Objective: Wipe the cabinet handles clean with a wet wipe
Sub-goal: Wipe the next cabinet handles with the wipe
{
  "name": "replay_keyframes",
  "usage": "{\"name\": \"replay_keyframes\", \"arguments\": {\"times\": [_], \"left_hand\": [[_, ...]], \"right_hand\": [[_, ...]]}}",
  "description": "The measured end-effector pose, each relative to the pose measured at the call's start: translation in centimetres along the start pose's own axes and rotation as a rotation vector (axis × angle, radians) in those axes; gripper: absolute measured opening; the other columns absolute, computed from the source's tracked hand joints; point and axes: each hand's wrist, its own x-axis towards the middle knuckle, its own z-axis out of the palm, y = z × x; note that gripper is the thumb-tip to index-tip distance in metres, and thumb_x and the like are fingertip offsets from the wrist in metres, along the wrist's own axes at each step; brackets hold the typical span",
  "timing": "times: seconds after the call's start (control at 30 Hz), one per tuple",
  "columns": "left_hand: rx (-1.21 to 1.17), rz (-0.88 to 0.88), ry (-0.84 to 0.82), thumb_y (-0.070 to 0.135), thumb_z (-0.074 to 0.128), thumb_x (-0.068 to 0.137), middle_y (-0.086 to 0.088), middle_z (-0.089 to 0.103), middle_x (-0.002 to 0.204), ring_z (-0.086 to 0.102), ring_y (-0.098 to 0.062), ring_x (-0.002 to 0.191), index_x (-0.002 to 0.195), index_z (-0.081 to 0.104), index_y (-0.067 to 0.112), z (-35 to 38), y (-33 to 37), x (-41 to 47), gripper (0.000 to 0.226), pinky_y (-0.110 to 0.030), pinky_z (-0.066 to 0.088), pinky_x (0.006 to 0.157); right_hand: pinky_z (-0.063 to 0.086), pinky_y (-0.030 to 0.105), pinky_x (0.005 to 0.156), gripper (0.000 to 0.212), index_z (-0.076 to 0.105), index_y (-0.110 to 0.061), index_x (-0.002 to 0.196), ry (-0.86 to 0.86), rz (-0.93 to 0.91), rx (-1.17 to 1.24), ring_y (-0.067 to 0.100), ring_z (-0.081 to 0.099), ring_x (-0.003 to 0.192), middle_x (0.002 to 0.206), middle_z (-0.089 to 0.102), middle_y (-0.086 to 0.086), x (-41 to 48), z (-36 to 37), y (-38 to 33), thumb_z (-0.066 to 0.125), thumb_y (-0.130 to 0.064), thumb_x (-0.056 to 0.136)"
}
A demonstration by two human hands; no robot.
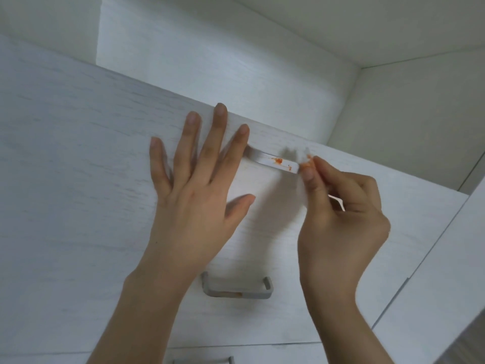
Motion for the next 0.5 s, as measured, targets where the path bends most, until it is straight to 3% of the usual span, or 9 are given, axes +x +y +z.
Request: {"name": "replay_keyframes", "arguments": {"times": [0.13, 0.27, 0.5], "left_hand": [[-0.003, 0.005, -0.001, 0.051, 0.059, 0.078, -0.005, 0.009, 0.157, 0.007, -0.03, 0.144, 0.149, 0.025, 0.022, 0.03, -0.01, 0.0, 0.084, -0.051, -0.008, 0.113], [-0.013, 0.005, 0.003, 0.05, 0.06, 0.077, -0.006, 0.011, 0.157, 0.007, -0.03, 0.144, 0.149, 0.027, 0.021, 0.13, 0.01, -0.01, 0.084, -0.05, -0.008, 0.113], [-0.022, 0.007, 0.004, 0.047, 0.063, 0.081, -0.006, 0.011, 0.157, 0.007, -0.03, 0.144, 0.149, 0.027, 0.021, 0.03, -0.05, 0.03, 0.082, -0.05, -0.009, 0.113]], "right_hand": [[0.048, 0.016, 0.071, 0.018, 0.068, -0.026, 0.098, 0.029, -0.015, 0.007, -0.005, 0.055, 0.074, 0.079, 0.052, -0.014, -0.24, 0.33, 0.04, 0.069, -0.015, 0.084], [0.04, 0.002, 0.069, 0.014, 0.072, -0.016, 0.097, -0.043, -0.146, -0.106, -0.011, 0.051, 0.072, 0.078, 0.049, -0.013, -0.18, 0.72, 0.08, 0.066, -0.014, 0.085], [0.035, -0.002, 0.069, 0.014, 0.073, -0.011, 0.097, -0.104, -0.187, -0.192, -0.009, 0.047, 0.07, 0.078, 0.045, -0.01, 0.1, 0.85, -0.33, 0.063, -0.012, 0.088]]}}
